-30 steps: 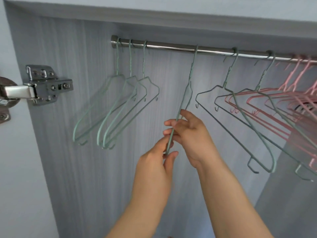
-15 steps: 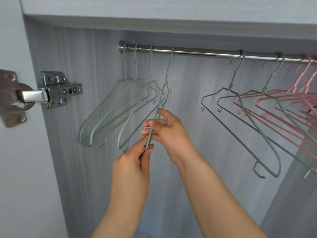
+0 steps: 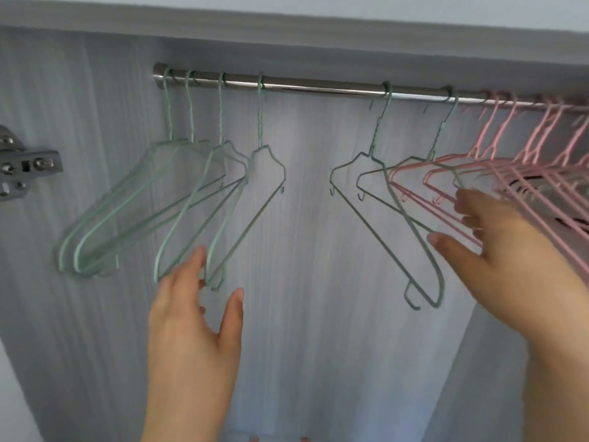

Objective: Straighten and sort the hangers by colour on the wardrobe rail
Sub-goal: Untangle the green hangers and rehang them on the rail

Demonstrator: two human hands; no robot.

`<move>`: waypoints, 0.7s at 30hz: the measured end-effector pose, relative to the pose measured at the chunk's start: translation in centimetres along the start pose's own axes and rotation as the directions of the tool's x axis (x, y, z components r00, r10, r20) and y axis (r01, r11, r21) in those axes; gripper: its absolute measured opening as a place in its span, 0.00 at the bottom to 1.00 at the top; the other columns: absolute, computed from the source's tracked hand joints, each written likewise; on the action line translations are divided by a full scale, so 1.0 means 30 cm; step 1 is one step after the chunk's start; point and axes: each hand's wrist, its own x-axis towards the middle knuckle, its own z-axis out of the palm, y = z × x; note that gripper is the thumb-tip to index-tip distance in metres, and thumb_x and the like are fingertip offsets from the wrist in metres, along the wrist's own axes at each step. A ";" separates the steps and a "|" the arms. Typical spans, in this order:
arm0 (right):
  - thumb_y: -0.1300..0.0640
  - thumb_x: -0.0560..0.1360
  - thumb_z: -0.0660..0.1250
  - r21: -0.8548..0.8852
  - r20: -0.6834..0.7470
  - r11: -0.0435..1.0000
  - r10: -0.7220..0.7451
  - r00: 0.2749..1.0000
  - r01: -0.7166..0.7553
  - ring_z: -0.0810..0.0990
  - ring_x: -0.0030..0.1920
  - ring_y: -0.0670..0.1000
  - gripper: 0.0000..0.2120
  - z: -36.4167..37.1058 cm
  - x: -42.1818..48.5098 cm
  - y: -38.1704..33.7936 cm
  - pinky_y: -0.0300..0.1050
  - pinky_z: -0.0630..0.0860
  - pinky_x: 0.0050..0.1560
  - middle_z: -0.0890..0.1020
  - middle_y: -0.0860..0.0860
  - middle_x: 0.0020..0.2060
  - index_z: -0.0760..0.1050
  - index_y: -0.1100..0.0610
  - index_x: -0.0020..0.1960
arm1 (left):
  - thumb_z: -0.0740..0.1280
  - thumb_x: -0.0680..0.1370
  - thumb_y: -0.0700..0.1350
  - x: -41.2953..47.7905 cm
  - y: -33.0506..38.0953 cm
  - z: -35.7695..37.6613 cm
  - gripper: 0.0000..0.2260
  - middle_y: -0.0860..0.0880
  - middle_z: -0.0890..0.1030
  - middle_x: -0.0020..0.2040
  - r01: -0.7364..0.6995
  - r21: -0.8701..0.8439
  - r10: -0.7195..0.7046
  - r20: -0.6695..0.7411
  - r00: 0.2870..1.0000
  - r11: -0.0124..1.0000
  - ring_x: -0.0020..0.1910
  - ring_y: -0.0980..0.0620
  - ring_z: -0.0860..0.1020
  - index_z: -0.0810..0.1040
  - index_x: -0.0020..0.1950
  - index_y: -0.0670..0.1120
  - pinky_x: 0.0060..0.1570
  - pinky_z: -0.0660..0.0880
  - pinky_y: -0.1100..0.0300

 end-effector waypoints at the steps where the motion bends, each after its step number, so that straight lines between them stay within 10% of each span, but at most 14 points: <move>1: 0.53 0.74 0.65 0.071 0.108 0.996 0.052 0.993 -0.060 0.74 0.60 0.54 0.28 0.014 0.008 0.009 0.49 0.69 0.61 0.74 0.53 0.63 0.61 0.56 0.71 | 0.71 0.70 0.44 -0.009 0.013 0.006 0.25 0.50 0.71 0.54 -0.038 0.032 0.039 -0.059 0.998 0.999 0.51 0.44 0.74 0.70 0.65 0.47 0.50 0.74 0.55; 5: 0.57 0.78 0.59 0.593 0.375 0.715 0.161 0.913 -0.370 0.79 0.37 0.48 0.16 0.126 0.024 0.006 0.42 0.77 0.47 0.79 0.48 0.41 0.67 0.55 0.66 | 0.65 0.69 0.50 -0.051 0.102 0.040 0.18 0.58 0.71 0.48 -0.188 -0.097 0.184 -0.047 0.982 0.977 0.44 0.60 0.71 0.73 0.59 0.56 0.48 0.68 0.72; 9: 0.61 0.79 0.54 0.864 0.375 0.279 0.200 0.905 -0.419 0.62 0.19 0.44 0.11 0.201 0.009 -0.071 0.35 0.67 0.23 0.68 0.49 0.26 0.74 0.60 0.56 | 0.67 0.68 0.63 -0.068 0.153 0.116 0.17 0.64 0.79 0.50 0.111 -0.360 0.033 0.370 0.928 0.926 0.48 0.64 0.78 0.74 0.55 0.64 0.44 0.70 0.78; 21: 0.62 0.77 0.59 0.878 0.429 0.253 -0.034 0.903 -0.407 0.67 0.17 0.44 0.06 0.318 0.014 -0.296 0.31 0.66 0.21 0.73 0.45 0.19 0.74 0.59 0.51 | 0.69 0.70 0.34 -0.062 0.099 0.125 0.20 0.71 0.80 0.42 0.247 -0.444 -0.105 0.320 0.942 0.861 0.44 0.67 0.80 0.75 0.48 0.60 0.41 0.71 0.79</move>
